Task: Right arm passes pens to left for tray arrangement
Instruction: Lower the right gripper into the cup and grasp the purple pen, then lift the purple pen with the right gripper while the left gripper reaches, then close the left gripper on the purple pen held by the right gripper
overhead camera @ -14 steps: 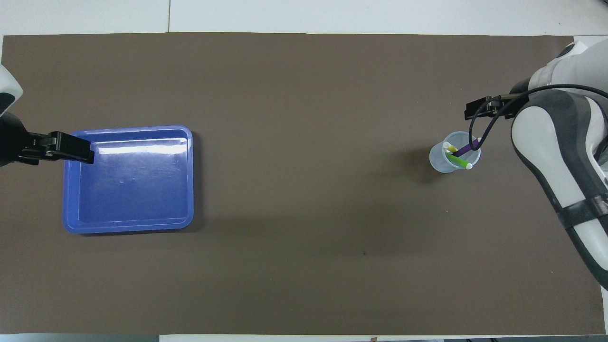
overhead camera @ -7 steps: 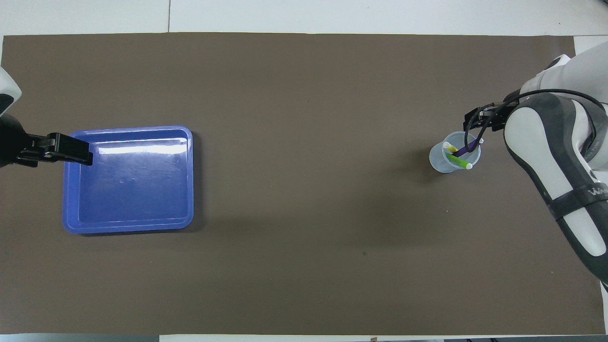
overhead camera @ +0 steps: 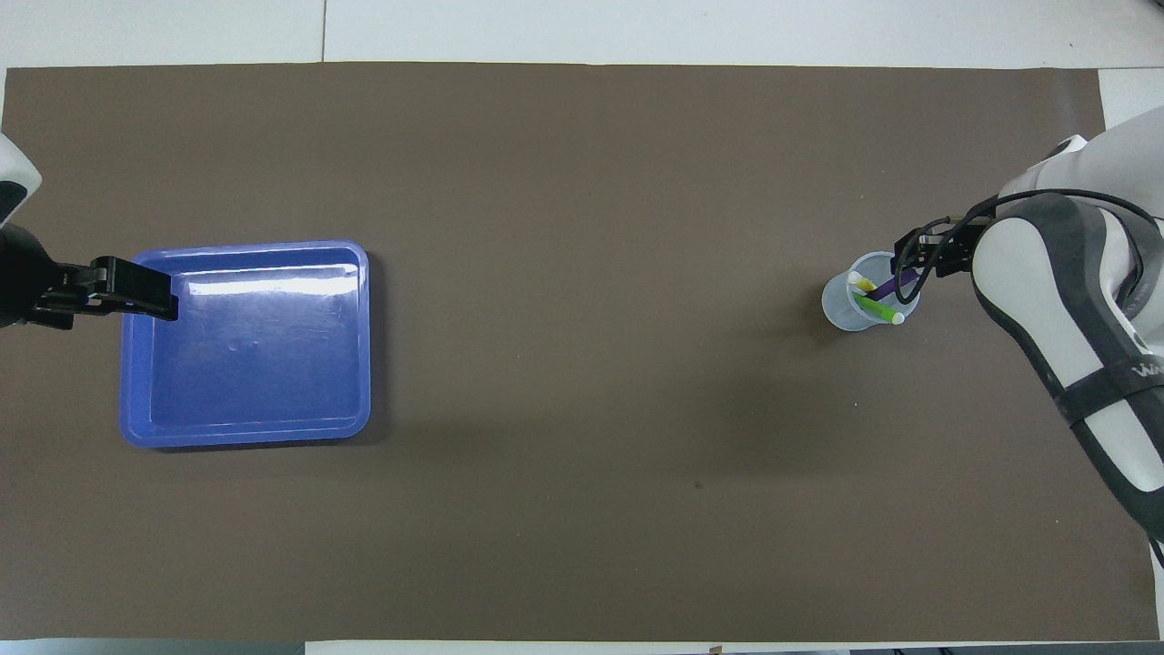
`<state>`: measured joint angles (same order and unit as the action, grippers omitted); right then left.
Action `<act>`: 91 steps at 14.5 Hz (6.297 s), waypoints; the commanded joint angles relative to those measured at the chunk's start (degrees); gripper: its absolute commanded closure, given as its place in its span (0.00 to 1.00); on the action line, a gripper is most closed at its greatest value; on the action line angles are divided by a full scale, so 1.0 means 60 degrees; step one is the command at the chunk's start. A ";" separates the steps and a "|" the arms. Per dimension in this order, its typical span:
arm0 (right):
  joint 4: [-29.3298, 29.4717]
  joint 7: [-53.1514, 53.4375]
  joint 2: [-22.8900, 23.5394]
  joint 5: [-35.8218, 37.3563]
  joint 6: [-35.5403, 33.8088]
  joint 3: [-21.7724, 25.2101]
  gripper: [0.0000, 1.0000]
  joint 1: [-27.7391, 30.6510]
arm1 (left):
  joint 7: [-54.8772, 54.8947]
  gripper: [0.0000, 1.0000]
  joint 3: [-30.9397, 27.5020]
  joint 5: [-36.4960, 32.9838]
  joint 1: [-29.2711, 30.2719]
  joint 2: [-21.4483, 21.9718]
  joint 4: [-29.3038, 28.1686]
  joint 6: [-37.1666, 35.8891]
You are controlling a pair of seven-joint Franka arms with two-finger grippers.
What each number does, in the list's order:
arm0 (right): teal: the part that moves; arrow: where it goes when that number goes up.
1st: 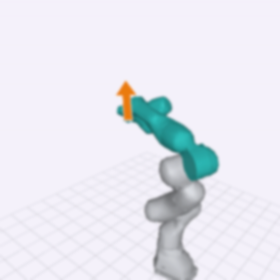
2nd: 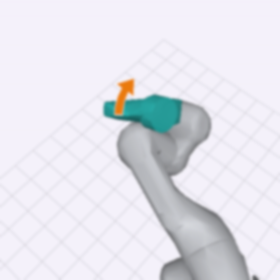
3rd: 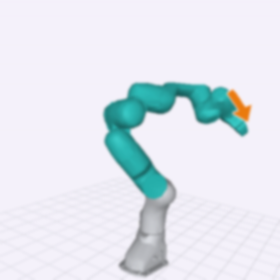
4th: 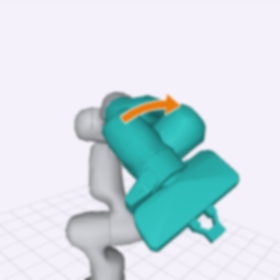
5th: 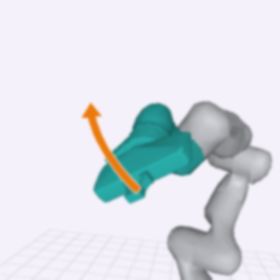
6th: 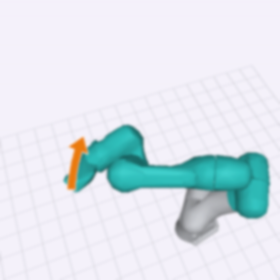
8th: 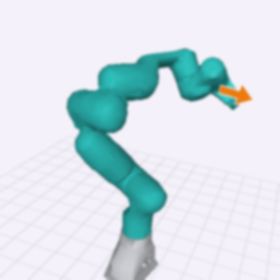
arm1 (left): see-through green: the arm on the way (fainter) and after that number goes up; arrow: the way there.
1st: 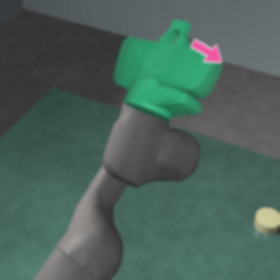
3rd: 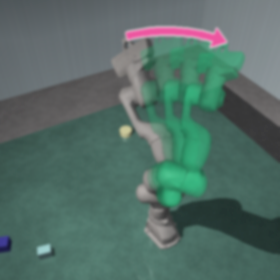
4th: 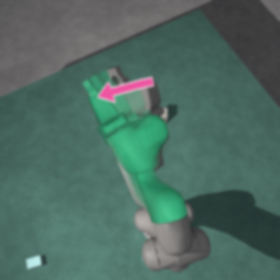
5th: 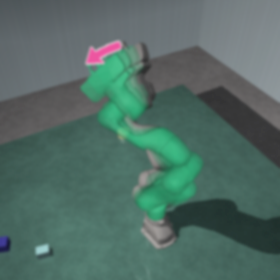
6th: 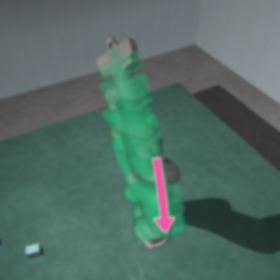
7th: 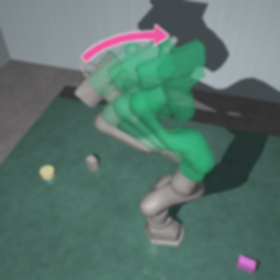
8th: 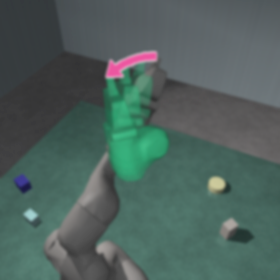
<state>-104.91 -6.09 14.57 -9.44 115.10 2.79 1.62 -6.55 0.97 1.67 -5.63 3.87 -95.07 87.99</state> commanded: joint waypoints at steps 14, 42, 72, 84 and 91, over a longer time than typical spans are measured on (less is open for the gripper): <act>-0.0562 0.0049 -0.0333 -0.0169 0.0475 -0.0084 0.49 0.0082 | -0.0153 0.00 -0.0029 -0.0045 -0.0028 0.0394 -0.0532 -0.0031; 0.0548 0.0034 -0.0260 -0.0155 -0.0972 -0.0098 1.00 -0.0035 | -0.0504 0.00 -0.0015 -0.0045 -0.0116 0.0394 -0.0532 -0.0002; 0.1591 1.3378 -0.1403 -0.2601 0.4004 -0.0919 1.00 -0.6465 | -1.3438 0.00 0.0117 0.6968 -0.0278 0.0673 -0.2333 0.2823; 0.1284 1.3247 -0.1285 -0.2601 0.4399 -0.0933 1.00 -0.6627 | -1.3366 0.03 0.0147 0.7148 -0.0906 0.0980 -0.3169 0.3777; 0.1239 1.3247 -0.1285 -0.2586 0.4474 -0.0919 1.00 -0.6627 | -1.3424 0.22 0.0147 0.7089 -0.1170 0.1097 -0.3403 0.3851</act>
<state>-96.19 73.86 7.56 -23.74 140.53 -2.72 -38.08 -86.42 2.31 43.86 -11.73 7.93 -112.36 109.28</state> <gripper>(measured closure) 0.819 0.198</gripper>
